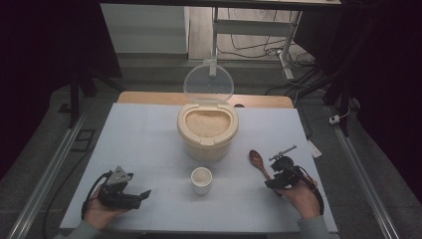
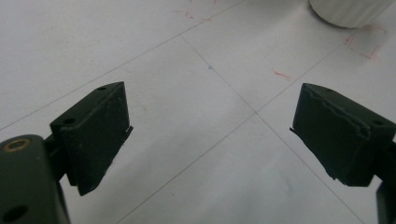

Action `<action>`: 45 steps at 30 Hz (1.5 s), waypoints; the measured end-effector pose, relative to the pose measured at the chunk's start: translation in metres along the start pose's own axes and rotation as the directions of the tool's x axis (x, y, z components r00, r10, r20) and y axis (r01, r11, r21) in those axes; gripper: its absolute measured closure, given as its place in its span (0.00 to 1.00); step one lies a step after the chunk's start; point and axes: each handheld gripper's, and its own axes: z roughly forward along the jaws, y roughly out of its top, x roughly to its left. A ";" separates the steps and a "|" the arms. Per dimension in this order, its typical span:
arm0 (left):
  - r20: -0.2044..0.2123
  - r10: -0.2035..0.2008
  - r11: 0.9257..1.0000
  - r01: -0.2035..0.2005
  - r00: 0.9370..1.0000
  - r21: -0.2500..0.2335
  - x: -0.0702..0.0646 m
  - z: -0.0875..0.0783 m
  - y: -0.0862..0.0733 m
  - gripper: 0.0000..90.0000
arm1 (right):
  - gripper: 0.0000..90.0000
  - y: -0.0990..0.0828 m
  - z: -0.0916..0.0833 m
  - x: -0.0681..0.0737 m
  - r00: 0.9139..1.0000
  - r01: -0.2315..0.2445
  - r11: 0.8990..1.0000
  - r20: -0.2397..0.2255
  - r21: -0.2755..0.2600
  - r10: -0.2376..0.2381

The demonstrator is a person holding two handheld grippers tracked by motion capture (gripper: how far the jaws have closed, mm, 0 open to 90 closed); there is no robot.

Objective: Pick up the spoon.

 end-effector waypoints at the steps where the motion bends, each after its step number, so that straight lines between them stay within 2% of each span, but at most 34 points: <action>1: 0.000 0.001 1.000 -0.001 1.000 -0.001 0.000 0.000 0.000 0.12 | 0.60 0.000 0.001 -0.001 1.000 0.001 1.000 0.000 0.012 -0.001; 8: -0.002 0.006 1.000 -0.006 1.000 -0.002 0.000 0.000 0.000 0.12 | 0.71 0.002 0.008 -0.001 1.000 0.003 1.000 0.004 0.015 -0.003; 11: -0.001 0.007 1.000 -0.007 1.000 -0.002 0.000 -0.001 0.000 0.12 | 0.75 0.002 0.011 -0.001 1.000 0.013 0.999 -0.003 0.037 -0.013; 17: -0.003 0.009 1.000 -0.009 1.000 0.000 0.000 0.000 0.000 0.12 | 0.86 0.005 0.013 0.000 1.000 0.001 0.999 0.022 0.042 -0.002; 21: -0.005 0.010 1.000 -0.010 1.000 0.003 0.000 0.000 0.000 0.12 | 0.87 0.006 0.013 0.002 1.000 0.008 0.998 0.030 0.055 -0.009; 26: -0.006 0.013 1.000 -0.013 1.000 0.004 0.000 0.000 -0.001 0.12 | 0.88 0.005 0.012 0.001 1.000 0.017 0.999 0.023 0.043 -0.018; 29: -0.007 0.013 1.000 -0.013 1.000 0.003 0.001 0.000 -0.001 0.12 | 0.88 0.003 0.009 -0.002 1.000 0.018 1.000 0.014 0.026 -0.019; 32: -0.009 0.014 1.000 -0.014 1.000 0.007 0.001 0.000 -0.001 0.12 | 0.88 0.000 -0.006 -0.007 0.999 0.021 0.999 -0.029 -0.036 -0.022; 33: -0.010 0.014 1.000 -0.014 1.000 0.008 0.001 0.000 -0.001 0.12 | 0.88 0.000 -0.006 -0.007 0.999 0.021 0.999 -0.029 -0.036 -0.022; 34: -0.013 0.016 1.000 -0.016 1.000 0.008 0.001 0.000 -0.001 0.12 | 0.88 -0.001 -0.013 -0.007 0.998 0.031 0.997 -0.052 -0.066 -0.035; 37: -0.010 0.019 1.000 -0.018 1.000 0.009 0.001 0.000 -0.001 0.12 | 0.88 -0.002 -0.019 -0.007 0.996 0.041 0.995 -0.074 -0.092 -0.048; 38: -0.011 0.019 1.000 -0.019 1.000 0.009 0.001 0.000 -0.001 0.12 | 0.88 -0.003 -0.025 -0.006 0.993 0.046 0.992 -0.099 -0.114 -0.058; 42: -0.011 0.018 1.000 -0.018 1.000 0.011 0.002 0.001 -0.001 0.12 | 0.88 -0.002 -0.034 -0.002 0.989 0.069 0.987 -0.120 -0.148 -0.087; 43: -0.013 0.018 1.000 -0.017 1.000 0.012 0.002 0.001 -0.002 0.12 | 0.88 -0.002 -0.037 -0.001 0.986 0.076 0.984 -0.133 -0.161 -0.098; 45: -0.013 0.018 1.000 -0.017 1.000 0.012 0.002 0.001 -0.002 0.12 | 0.88 0.000 -0.044 0.004 0.976 0.109 0.976 -0.167 -0.190 -0.141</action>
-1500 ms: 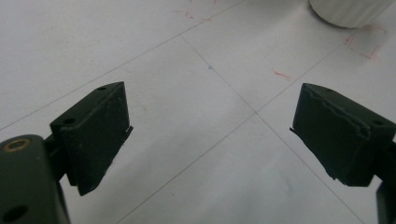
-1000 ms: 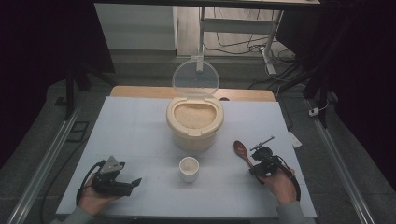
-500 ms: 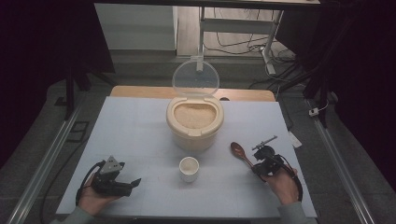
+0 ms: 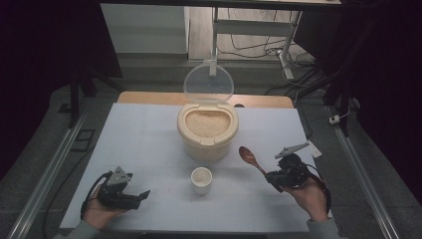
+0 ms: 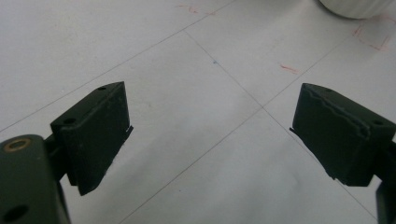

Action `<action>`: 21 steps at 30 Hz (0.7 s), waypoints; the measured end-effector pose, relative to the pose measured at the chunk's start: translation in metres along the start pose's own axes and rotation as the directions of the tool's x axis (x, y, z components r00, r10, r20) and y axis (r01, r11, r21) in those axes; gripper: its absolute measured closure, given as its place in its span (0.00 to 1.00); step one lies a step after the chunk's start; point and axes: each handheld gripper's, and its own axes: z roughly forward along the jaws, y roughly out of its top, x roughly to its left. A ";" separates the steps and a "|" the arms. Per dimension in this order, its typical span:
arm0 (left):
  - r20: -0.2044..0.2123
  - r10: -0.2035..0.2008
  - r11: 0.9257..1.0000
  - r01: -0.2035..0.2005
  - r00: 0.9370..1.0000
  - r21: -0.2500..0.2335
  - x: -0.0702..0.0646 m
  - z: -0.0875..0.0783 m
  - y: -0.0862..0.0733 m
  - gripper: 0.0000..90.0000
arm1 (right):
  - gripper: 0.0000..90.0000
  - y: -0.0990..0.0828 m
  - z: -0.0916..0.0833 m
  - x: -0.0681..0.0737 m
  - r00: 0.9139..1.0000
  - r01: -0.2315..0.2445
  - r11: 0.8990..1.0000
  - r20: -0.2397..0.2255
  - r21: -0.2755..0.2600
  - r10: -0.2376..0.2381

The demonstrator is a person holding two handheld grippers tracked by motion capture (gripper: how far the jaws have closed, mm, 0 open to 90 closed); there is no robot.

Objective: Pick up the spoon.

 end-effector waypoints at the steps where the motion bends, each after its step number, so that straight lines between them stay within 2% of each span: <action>1: 0.001 0.000 1.000 0.000 1.000 0.001 0.000 0.000 0.000 0.12 | 0.88 0.001 -0.001 0.002 1.000 0.010 1.000 -0.014 -0.006 -0.011; 10: -0.001 0.002 1.000 -0.002 1.000 0.005 0.001 0.000 0.000 0.12 | 0.88 0.006 -0.004 0.016 0.994 0.080 0.996 -0.075 -0.032 -0.082; 13: 0.000 0.002 1.000 -0.002 1.000 0.007 0.001 0.001 0.000 0.12 | 0.88 0.010 -0.003 0.023 0.988 0.110 0.993 -0.103 -0.046 -0.114; 21: -0.002 0.000 1.000 0.000 1.000 0.010 0.002 0.001 0.000 0.12 | 0.88 0.019 -0.001 0.037 0.976 0.163 0.985 -0.133 -0.066 -0.170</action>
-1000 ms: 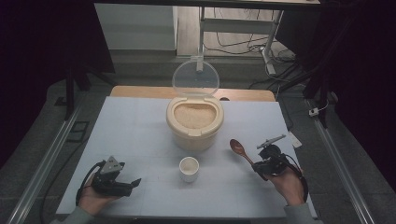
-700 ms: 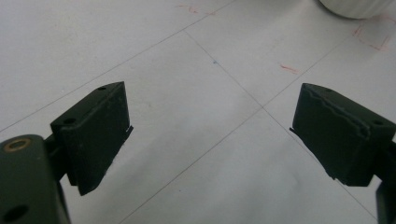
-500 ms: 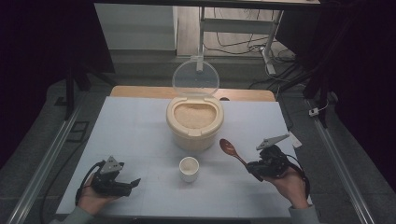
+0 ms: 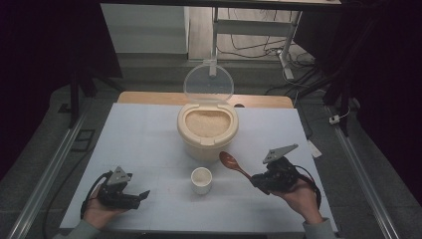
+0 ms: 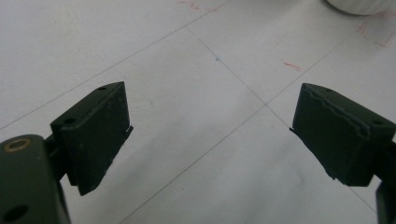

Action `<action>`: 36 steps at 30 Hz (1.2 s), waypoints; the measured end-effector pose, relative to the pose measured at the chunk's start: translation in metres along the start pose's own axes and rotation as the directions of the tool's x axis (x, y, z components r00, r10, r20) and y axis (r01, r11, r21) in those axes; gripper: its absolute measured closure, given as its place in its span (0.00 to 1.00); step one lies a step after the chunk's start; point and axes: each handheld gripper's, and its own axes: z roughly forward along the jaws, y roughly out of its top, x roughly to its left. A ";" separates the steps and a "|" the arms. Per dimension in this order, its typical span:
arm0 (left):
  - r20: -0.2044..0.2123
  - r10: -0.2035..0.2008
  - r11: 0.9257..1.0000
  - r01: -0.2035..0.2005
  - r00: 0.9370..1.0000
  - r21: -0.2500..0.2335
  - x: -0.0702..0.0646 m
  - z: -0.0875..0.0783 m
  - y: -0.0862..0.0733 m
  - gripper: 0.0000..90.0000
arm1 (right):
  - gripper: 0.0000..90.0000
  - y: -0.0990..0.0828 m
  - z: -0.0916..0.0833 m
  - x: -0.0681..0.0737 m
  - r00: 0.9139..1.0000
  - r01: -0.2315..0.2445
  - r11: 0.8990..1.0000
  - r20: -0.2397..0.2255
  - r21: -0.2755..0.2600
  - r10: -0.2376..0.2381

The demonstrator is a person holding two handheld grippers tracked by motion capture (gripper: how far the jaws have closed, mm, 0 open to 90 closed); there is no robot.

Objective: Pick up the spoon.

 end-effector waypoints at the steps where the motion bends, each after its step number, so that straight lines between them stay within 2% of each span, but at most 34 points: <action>1: 0.003 0.000 1.000 0.000 1.000 0.000 0.000 0.000 0.000 0.12 | 0.88 0.002 0.001 0.002 1.000 0.009 1.000 -0.005 -0.003 -0.009; 5: 0.005 -0.001 1.000 0.001 1.000 0.001 0.000 0.000 0.000 0.12 | 0.88 0.013 0.006 0.010 0.998 0.057 0.998 -0.022 -0.003 -0.057; 10: 0.004 -0.006 1.000 0.006 1.000 0.000 0.001 0.000 0.000 0.12 | 0.88 0.023 0.011 0.014 0.995 0.094 0.996 -0.040 0.002 -0.094; 13: 0.004 -0.007 1.000 0.007 1.000 -0.001 0.001 0.000 0.000 0.12 | 0.88 0.033 0.018 0.017 0.990 0.136 0.991 -0.047 0.008 -0.135; 19: 0.006 -0.008 1.000 0.008 1.000 0.000 0.002 0.000 0.000 0.12 | 0.88 0.043 0.026 0.022 0.982 0.184 0.983 -0.052 0.015 -0.183; 25: 0.007 -0.007 1.000 0.007 1.000 0.000 0.002 0.000 0.000 0.12 | 0.88 0.049 0.033 0.027 0.976 0.211 0.977 -0.060 0.014 -0.210; 32: 0.008 -0.007 1.000 0.007 1.000 0.000 0.001 0.001 0.000 0.12 | 0.88 0.058 0.041 0.035 0.961 0.268 0.963 -0.072 0.015 -0.266; 36: 0.008 -0.006 1.000 0.006 1.000 0.000 0.001 0.000 0.000 0.12 | 0.88 0.060 0.044 0.039 0.958 0.277 0.961 -0.078 0.015 -0.275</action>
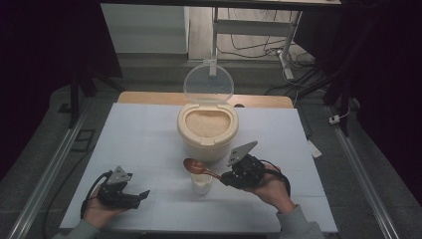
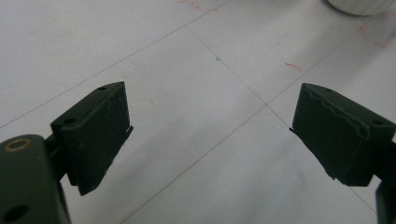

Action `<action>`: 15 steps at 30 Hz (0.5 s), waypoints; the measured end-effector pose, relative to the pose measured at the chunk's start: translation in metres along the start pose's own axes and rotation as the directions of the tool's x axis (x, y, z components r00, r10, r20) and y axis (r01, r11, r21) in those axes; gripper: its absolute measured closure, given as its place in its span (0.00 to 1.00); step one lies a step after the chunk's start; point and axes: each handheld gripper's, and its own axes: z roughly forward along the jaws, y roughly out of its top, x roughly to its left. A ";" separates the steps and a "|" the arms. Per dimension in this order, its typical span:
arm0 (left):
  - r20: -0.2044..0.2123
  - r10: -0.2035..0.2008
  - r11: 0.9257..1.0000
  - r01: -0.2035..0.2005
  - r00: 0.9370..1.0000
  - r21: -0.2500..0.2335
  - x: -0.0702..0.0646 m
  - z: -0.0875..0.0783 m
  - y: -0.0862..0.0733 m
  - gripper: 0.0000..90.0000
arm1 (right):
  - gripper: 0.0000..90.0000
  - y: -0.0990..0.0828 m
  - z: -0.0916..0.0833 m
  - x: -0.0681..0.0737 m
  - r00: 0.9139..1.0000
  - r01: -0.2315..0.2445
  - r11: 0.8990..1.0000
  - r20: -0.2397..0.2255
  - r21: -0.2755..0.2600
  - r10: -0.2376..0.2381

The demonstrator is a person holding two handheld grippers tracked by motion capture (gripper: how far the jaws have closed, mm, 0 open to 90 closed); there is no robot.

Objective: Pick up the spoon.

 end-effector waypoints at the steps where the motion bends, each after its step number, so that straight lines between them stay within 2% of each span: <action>1: 0.000 0.000 1.000 0.000 1.000 0.000 0.000 0.000 0.000 0.12 | 0.88 0.002 0.002 0.002 1.000 0.010 1.000 -0.003 0.001 -0.010; 8: 0.002 0.002 1.000 -0.002 1.000 0.001 0.000 0.000 0.000 0.12 | 0.88 0.005 0.007 0.004 0.999 0.048 0.999 -0.007 0.001 -0.048; 15: 0.006 0.007 1.000 -0.007 1.000 -0.006 -0.002 -0.002 0.002 0.13 | 0.88 0.005 0.007 0.006 0.998 0.061 0.998 -0.005 0.001 -0.061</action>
